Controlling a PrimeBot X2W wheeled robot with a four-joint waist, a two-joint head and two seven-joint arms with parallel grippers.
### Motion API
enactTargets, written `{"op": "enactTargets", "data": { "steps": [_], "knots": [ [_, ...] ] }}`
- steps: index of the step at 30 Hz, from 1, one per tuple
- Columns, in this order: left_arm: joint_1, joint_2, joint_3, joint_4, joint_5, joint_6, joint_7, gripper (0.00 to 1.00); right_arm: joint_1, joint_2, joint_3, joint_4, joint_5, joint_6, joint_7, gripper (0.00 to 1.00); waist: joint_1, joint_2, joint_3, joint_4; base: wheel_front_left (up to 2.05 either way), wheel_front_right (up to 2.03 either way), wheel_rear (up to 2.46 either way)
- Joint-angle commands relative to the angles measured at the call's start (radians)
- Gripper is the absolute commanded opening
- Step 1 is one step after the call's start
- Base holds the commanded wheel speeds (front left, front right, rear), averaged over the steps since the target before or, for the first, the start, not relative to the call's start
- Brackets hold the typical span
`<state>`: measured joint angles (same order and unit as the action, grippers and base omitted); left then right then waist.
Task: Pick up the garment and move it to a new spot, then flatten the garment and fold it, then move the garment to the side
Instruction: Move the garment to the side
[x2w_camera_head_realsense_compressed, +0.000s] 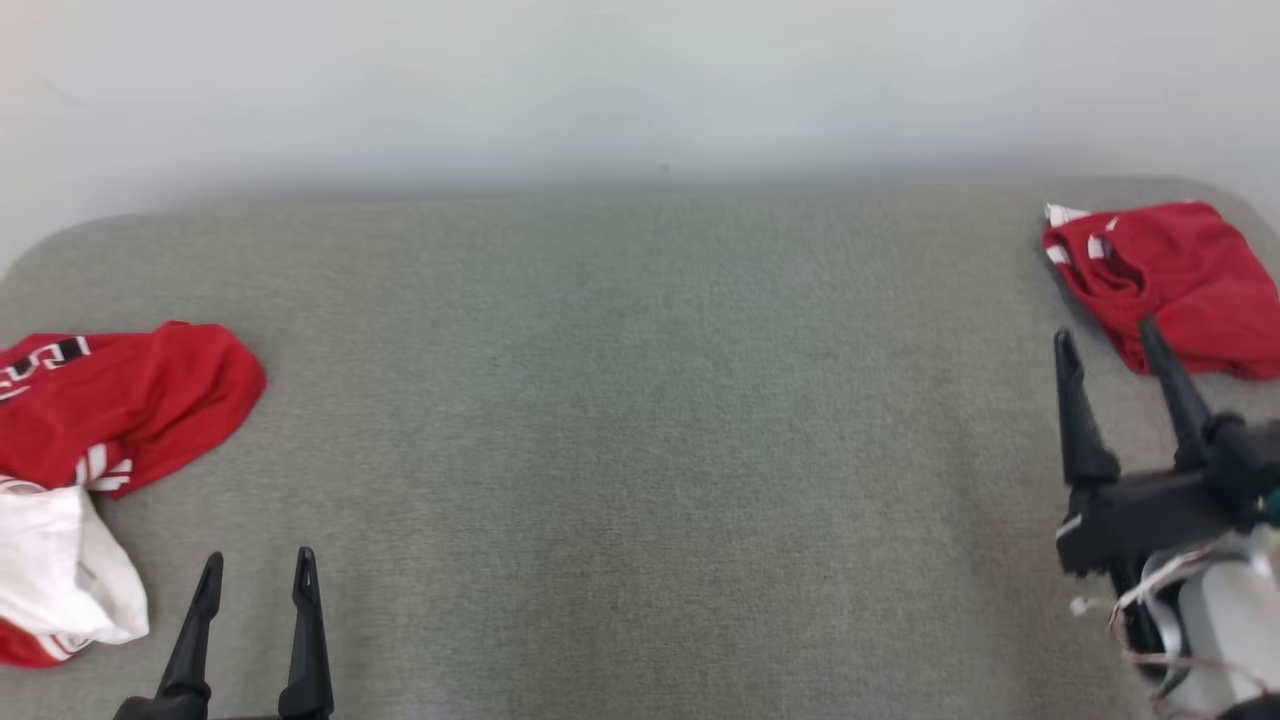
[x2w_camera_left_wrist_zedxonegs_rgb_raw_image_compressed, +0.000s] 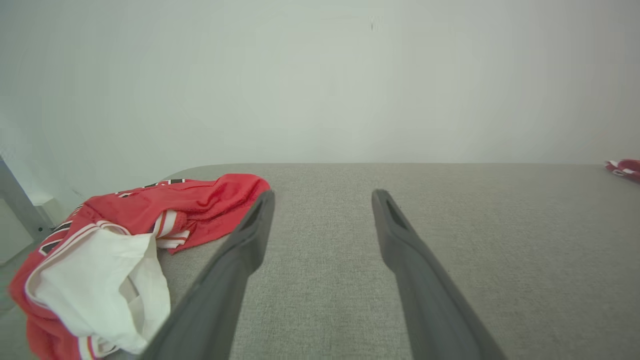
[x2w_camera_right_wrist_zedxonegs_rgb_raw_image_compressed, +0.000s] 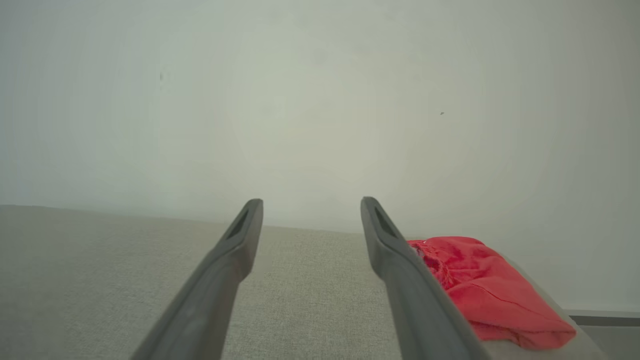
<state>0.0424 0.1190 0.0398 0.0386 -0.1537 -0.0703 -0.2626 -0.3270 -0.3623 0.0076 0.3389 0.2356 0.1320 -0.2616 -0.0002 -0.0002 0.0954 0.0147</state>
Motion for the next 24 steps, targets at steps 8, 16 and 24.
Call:
{"op": "enactTargets", "data": {
  "steps": [8,16,24],
  "knots": [
    [0.04,-0.008,0.001,0.027,0.007,-0.007,-0.003,1.0,0.207,0.118,-0.062,-0.123,-0.037,-0.003,-0.004,1.0,0.0002,0.0002,-0.08,0.029,0.0,0.0,0.0],
    [0.06,-0.015,0.002,0.046,0.016,-0.004,-0.003,1.0,0.354,0.214,-0.066,-0.188,-0.093,-0.003,-0.005,1.0,0.0002,0.0002,-0.111,0.016,0.0,0.0,0.0],
    [0.062,-0.012,0.007,0.068,0.025,-0.008,-0.003,1.0,0.401,0.26,-0.052,-0.213,-0.153,-0.003,-0.005,1.0,0.0002,0.0002,-0.124,-0.004,0.0,0.0,0.0]
  ]
}}
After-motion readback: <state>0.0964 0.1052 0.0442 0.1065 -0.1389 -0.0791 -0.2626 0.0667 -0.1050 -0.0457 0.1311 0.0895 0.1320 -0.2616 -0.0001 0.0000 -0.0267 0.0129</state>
